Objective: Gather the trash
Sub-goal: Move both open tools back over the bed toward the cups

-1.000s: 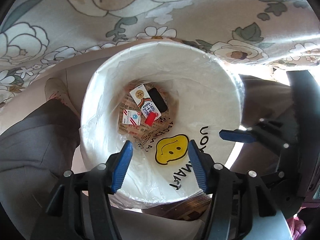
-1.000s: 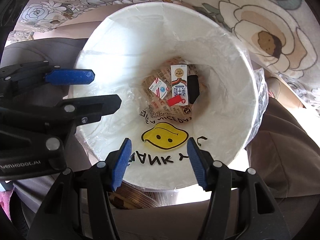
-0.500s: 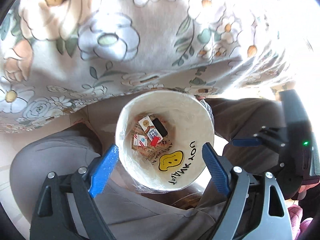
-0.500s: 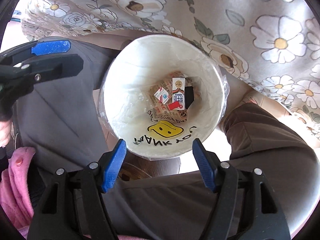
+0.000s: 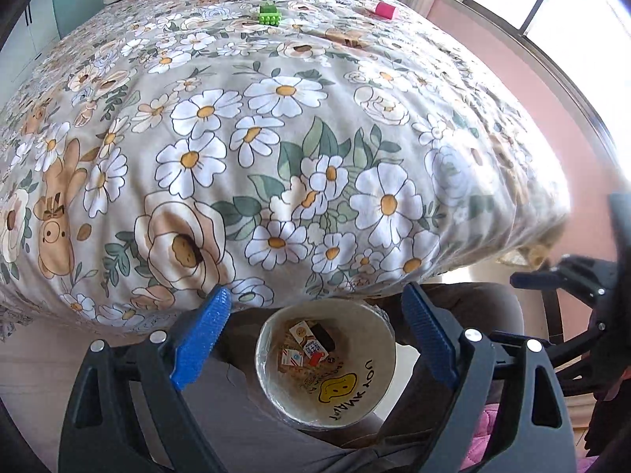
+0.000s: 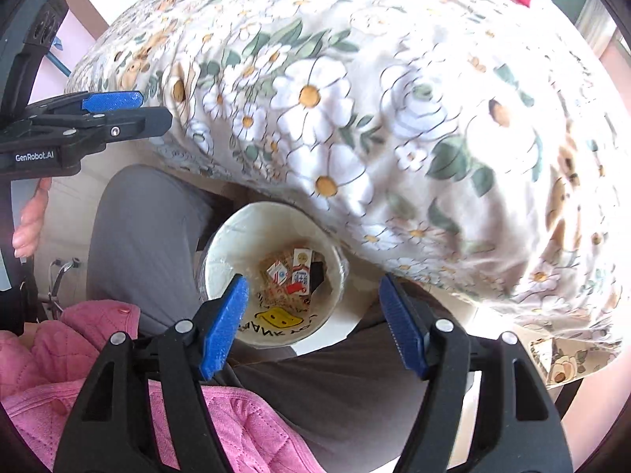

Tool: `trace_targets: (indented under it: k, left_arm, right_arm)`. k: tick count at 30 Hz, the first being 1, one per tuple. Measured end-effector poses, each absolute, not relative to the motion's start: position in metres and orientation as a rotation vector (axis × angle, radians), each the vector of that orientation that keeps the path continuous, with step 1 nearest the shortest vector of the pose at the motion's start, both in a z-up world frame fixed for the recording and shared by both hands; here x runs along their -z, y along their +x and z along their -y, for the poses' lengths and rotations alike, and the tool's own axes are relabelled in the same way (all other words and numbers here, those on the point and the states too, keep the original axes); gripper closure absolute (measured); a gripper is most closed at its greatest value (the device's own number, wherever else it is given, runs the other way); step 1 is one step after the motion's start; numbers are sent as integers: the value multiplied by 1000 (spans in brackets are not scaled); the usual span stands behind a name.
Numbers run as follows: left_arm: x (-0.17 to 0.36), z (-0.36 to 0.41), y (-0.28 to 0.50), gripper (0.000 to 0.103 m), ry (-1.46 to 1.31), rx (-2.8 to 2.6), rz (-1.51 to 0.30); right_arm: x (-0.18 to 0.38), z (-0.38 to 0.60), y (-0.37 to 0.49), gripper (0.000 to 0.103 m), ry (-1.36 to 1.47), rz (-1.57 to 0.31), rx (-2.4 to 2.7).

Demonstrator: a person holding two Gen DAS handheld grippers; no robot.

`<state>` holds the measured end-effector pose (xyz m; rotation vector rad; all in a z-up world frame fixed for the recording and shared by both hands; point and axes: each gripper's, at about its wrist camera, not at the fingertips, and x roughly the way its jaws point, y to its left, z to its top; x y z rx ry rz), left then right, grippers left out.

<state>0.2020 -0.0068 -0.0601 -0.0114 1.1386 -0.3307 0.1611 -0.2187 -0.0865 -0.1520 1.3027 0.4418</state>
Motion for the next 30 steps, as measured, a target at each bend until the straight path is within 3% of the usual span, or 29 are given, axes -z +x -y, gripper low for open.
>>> trace_targets:
  k: [18, 30]
  left_arm:
    - [-15, 34, 384, 13, -9, 240, -1043]
    - [-36, 49, 589, 13, -135, 218, -1065]
  right_arm:
    - [-46, 324, 318, 29, -236, -1026, -217]
    - [-44, 354, 507, 27, -253, -1000, -177]
